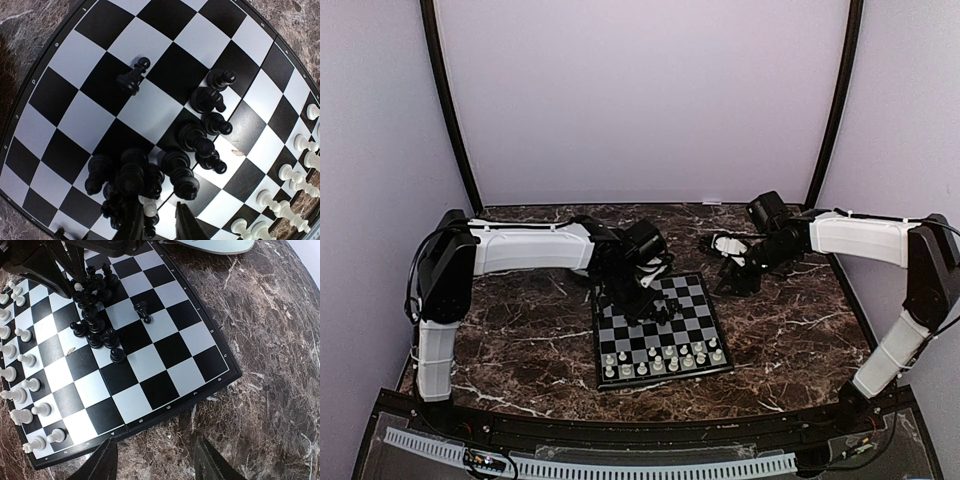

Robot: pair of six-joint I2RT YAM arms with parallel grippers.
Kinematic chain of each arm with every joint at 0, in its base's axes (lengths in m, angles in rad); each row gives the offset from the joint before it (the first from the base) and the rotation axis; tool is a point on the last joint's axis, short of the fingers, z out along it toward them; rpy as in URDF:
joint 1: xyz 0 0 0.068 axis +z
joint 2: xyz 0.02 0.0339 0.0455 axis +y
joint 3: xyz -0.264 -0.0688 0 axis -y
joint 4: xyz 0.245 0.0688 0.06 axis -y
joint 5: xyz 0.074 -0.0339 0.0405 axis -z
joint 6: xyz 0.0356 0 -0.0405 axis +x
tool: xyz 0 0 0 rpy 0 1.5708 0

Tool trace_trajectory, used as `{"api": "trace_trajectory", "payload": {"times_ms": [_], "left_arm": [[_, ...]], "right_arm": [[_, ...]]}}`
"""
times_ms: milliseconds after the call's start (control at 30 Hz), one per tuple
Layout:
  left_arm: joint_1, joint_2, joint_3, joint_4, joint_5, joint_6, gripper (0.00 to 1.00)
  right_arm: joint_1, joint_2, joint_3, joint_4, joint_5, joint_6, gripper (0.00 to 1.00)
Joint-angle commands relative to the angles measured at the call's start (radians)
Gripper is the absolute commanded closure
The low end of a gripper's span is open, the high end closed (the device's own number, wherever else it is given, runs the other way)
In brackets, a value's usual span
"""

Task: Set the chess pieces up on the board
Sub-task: Pick up the pawn from the chessboard.

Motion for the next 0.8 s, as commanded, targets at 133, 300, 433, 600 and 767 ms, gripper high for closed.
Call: {"api": "trace_trajectory", "payload": {"times_ms": [133,300,433,600,767], "left_arm": [[0.005,-0.003,0.009,-0.02,-0.001,0.005,0.8],[0.005,0.01,0.02,-0.027,-0.006,0.01,0.81],[0.005,0.012,0.021,-0.03,-0.009,0.01,0.81],[0.004,0.015,0.022,-0.029,-0.014,0.011,0.81],[0.003,0.014,0.034,-0.03,-0.013,0.011,0.87]], "right_arm": [[0.008,-0.001,-0.004,-0.003,0.002,-0.008,0.46],[0.007,-0.003,-0.004,-0.003,0.002,-0.008,0.46],[0.008,-0.001,-0.004,-0.003,0.002,-0.008,0.46],[0.009,-0.001,-0.003,-0.005,0.001,-0.008,0.46],[0.009,0.001,-0.002,-0.005,0.001,-0.008,0.46]]}}
